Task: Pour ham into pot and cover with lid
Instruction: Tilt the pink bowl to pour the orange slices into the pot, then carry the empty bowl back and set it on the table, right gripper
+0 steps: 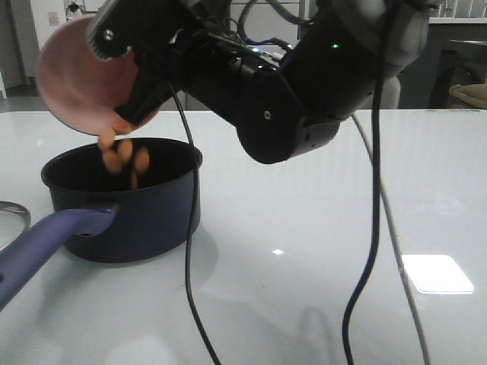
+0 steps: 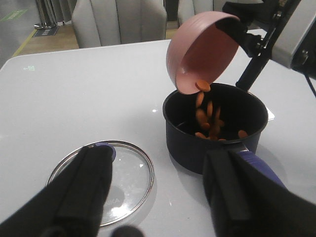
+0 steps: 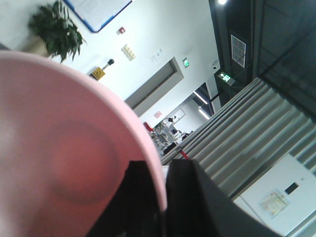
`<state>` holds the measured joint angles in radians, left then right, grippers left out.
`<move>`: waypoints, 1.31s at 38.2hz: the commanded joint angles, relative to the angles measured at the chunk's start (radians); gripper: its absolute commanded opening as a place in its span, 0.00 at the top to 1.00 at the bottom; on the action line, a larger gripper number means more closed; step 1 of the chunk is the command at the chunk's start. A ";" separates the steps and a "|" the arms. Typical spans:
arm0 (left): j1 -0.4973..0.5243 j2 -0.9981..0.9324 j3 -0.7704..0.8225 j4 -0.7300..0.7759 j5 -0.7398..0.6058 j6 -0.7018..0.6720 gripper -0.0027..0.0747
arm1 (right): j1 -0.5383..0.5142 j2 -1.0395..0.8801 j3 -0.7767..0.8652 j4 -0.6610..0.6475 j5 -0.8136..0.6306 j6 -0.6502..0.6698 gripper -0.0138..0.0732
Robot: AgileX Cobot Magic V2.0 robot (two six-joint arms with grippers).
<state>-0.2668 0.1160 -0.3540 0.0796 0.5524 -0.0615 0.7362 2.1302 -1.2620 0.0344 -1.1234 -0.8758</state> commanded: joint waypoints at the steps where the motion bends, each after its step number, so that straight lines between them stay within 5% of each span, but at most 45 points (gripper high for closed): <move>1: -0.007 0.011 -0.029 -0.005 -0.074 0.000 0.40 | -0.002 -0.058 -0.024 -0.018 -0.164 -0.084 0.68; 6: -0.007 0.011 -0.029 -0.005 -0.074 0.000 0.40 | -0.002 -0.058 -0.024 0.007 -0.161 -0.022 0.68; 10: -0.007 0.011 -0.029 -0.005 -0.074 0.000 0.40 | 0.001 -0.067 -0.024 0.110 -0.116 0.271 0.68; 17: -0.007 0.011 -0.029 -0.005 -0.074 0.000 0.40 | 0.001 -0.161 -0.047 0.176 0.284 0.635 0.68; 32: -0.007 0.011 -0.024 -0.007 -0.074 0.000 0.40 | -0.022 -0.354 -0.239 0.179 1.160 0.653 0.68; 44: -0.007 0.011 -0.022 -0.007 -0.076 0.000 0.40 | -0.173 -0.442 -0.255 0.163 1.540 0.696 0.68; 50: -0.007 0.011 -0.022 -0.007 -0.076 0.000 0.40 | -0.270 -0.451 -0.255 0.056 1.704 0.781 0.68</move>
<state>-0.2668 0.1160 -0.3501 0.0778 0.5524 -0.0615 0.5201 1.7410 -1.4787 0.1633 0.5351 -0.1518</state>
